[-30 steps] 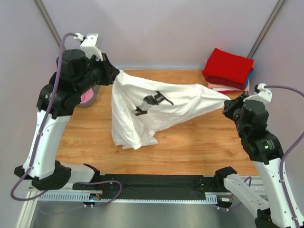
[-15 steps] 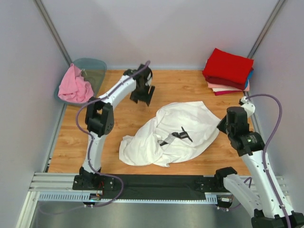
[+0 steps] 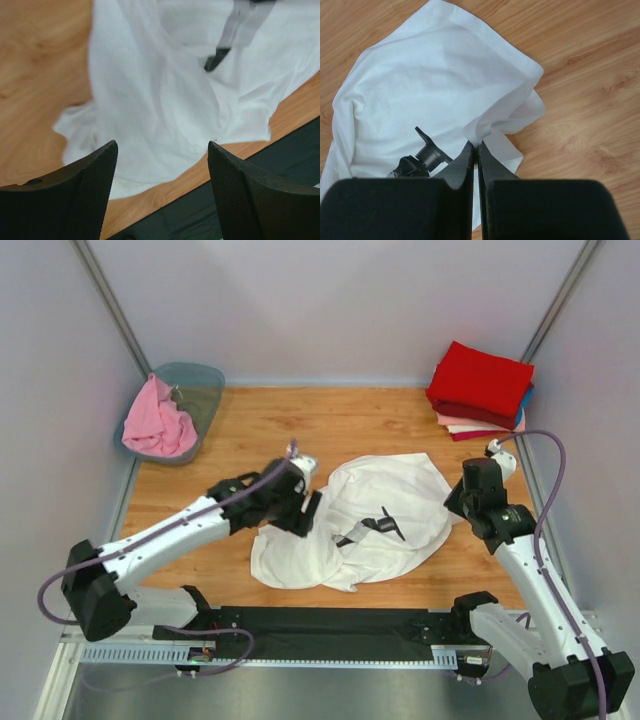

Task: Fold and stack the t-shirts
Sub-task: Flatten the tshirt out

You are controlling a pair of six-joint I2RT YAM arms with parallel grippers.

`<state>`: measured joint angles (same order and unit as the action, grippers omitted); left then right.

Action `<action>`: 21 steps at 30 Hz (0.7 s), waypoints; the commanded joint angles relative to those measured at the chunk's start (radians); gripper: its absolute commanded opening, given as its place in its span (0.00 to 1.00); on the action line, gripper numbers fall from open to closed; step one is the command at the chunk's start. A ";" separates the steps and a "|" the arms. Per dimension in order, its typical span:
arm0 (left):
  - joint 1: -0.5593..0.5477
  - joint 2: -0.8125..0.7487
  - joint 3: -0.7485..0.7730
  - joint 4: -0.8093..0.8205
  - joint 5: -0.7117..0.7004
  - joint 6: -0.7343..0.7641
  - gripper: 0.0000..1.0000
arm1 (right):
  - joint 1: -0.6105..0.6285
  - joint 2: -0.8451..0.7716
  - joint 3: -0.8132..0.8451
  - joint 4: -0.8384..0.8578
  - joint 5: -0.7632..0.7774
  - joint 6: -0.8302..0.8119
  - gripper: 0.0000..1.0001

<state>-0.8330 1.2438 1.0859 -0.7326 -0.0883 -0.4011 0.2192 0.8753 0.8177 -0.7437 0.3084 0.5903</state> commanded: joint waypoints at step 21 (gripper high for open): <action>-0.288 0.312 -0.078 0.220 -0.059 -0.154 0.71 | -0.006 0.004 -0.040 0.063 0.009 -0.015 0.00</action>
<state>-1.1122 1.5455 0.9791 -0.5087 -0.1169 -0.5243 0.2188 0.8776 0.7818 -0.7143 0.3023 0.5861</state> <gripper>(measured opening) 0.722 0.013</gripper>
